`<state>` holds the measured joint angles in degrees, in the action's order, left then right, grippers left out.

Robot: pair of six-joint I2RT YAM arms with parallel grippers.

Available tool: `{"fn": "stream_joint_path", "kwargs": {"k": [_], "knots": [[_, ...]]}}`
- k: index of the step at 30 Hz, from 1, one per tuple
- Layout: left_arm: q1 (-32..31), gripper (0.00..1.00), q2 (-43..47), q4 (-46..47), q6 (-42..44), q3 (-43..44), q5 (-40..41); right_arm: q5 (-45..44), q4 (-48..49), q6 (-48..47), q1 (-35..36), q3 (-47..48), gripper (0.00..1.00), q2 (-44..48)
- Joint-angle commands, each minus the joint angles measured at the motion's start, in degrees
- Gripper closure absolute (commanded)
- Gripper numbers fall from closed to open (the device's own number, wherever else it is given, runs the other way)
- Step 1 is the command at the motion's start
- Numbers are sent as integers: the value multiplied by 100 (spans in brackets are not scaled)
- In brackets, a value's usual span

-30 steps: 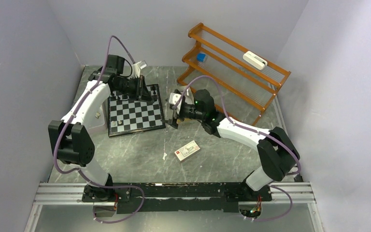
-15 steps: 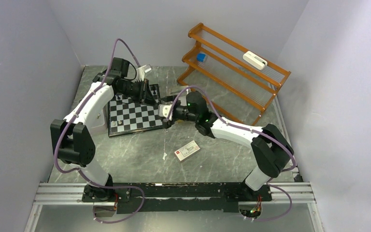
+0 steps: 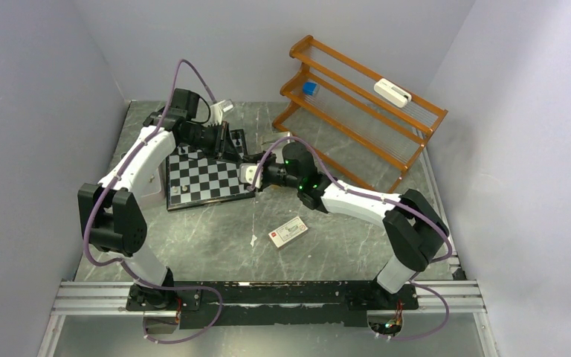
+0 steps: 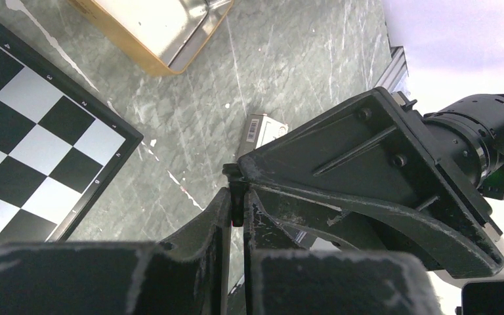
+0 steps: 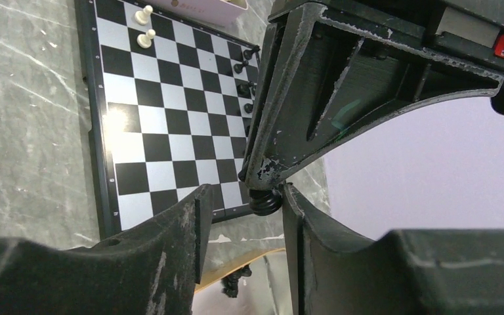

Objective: Set up the chess pieces on the board
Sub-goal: Adjust the chess piece.

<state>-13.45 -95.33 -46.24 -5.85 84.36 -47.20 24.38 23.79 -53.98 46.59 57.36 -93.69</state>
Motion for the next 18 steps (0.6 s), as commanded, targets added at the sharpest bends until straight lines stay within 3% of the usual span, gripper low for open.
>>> {"fn": "stream_joint_path", "kwargs": {"k": [1, 18], "knots": [[-61, 90, 43, 302, -106, 176, -250, -60, -146, -53, 69, 95, 55, -144], [-61, 91, 155, 673, -344, 171, 343, -240, -155, 628, 63, 222, 72, -368]]}}
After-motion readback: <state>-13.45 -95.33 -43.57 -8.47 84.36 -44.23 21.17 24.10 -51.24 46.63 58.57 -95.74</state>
